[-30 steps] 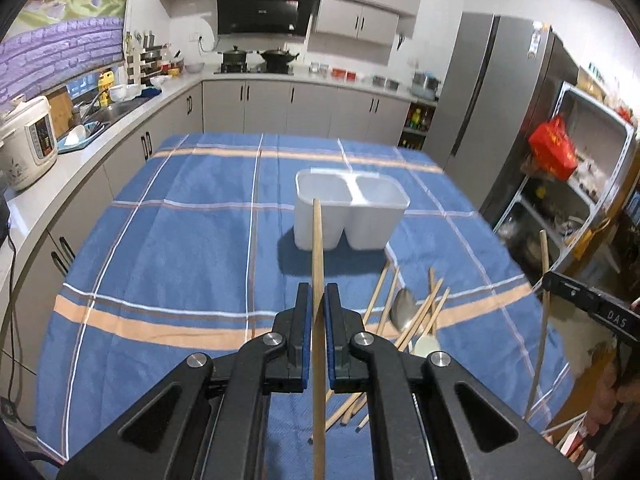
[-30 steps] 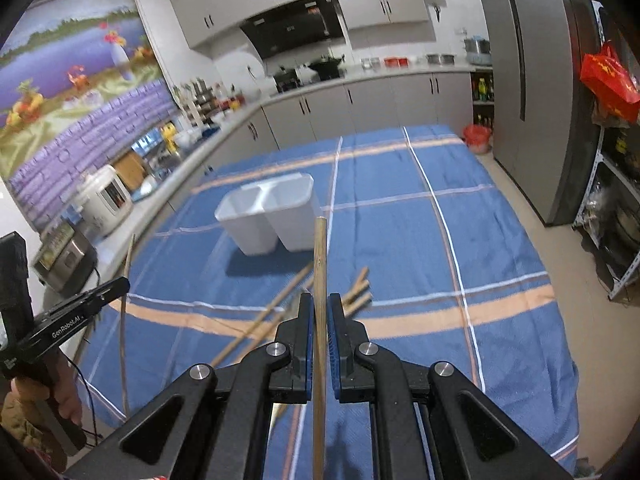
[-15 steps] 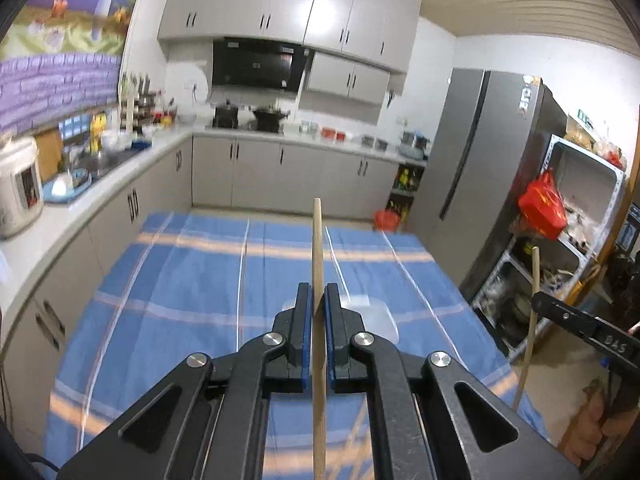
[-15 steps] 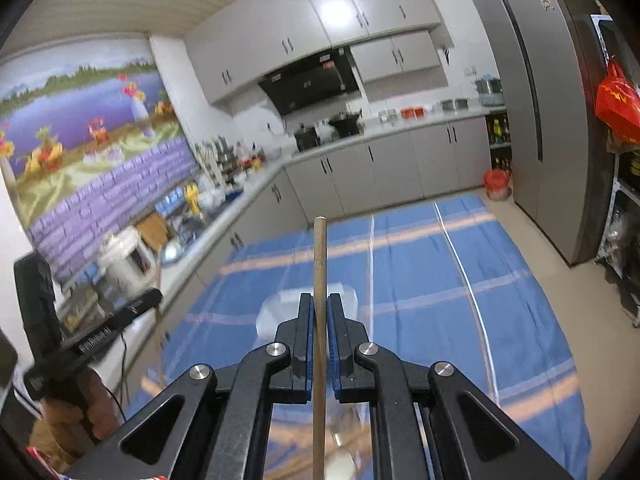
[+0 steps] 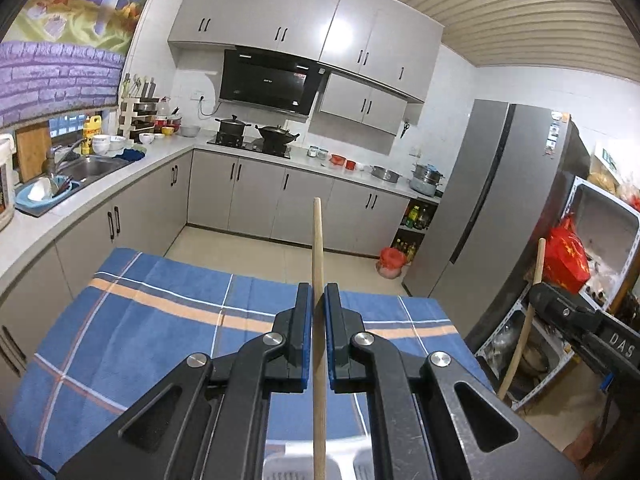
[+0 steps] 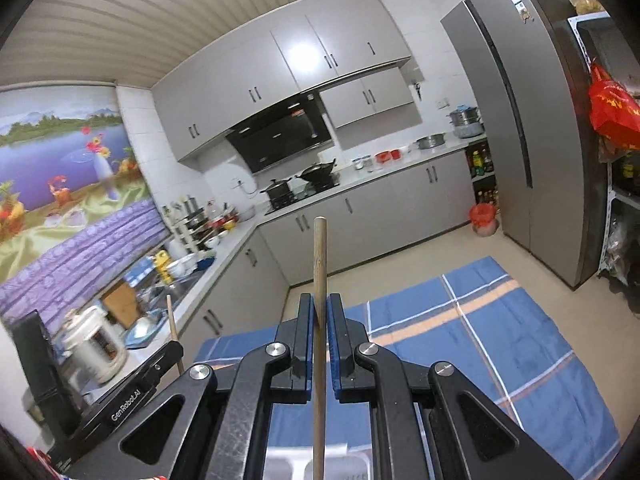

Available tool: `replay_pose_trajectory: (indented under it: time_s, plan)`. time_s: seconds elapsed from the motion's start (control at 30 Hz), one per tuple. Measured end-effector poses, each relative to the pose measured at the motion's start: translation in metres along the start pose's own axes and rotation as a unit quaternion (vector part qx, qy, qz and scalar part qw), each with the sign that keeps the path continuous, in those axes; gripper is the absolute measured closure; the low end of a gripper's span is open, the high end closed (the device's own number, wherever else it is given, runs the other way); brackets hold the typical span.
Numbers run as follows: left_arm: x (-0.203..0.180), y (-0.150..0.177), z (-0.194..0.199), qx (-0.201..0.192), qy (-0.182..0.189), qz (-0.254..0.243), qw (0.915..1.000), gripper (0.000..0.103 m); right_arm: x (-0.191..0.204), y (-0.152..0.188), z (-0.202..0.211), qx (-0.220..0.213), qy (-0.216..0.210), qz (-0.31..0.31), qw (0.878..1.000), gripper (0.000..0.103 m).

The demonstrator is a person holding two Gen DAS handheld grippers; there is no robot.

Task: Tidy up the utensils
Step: 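Carry the chopstick with the right gripper over the white caddy, then lower the chopstick into the caddy and open the right gripper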

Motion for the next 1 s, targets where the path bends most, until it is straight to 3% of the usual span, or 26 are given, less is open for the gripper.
replay_pose_trajectory:
  time_s: [0.27,0.57,0.6,0.67,0.83,1.0]
  plan:
    - [0.005,0.034,-0.042,0.032,-0.006,-0.009,0.9994,0.097,-0.018,0.05,-0.042,0.048,0.035,0.035,0.998,0.096]
    - [0.003,0.064,-0.034,0.066,-0.014,-0.03,0.9973,0.097,-0.029,0.091,-0.045,0.112,0.026,0.046,0.992,0.094]
    - [0.003,0.064,-0.031,0.067,-0.014,-0.032,0.9972,0.096,-0.028,0.094,-0.045,0.116,0.025,0.048,0.992,0.092]
    - [0.001,0.062,-0.021,0.067,-0.016,-0.034,0.997,0.093,-0.027,0.095,-0.042,0.12,0.022,0.05,0.991,0.077]
    - [0.005,0.051,0.021,0.05,-0.032,-0.036,0.9976,0.077,-0.022,0.089,-0.016,0.114,0.013,0.056,0.992,0.069]
    - [0.015,0.05,0.08,0.032,-0.04,-0.037,0.998,0.06,-0.028,0.093,0.027,0.12,0.006,0.058,0.991,0.053]
Point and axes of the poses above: each gripper's, at about its wrist camera, not at the fingertips, and z roughly against the way its jaws point, x to its left, y to its underside, the point moved 8 cm from there along -z, roughly the way its jaws point, and after that the axes turned 5 degrees about -z, right-handed, at the moved point
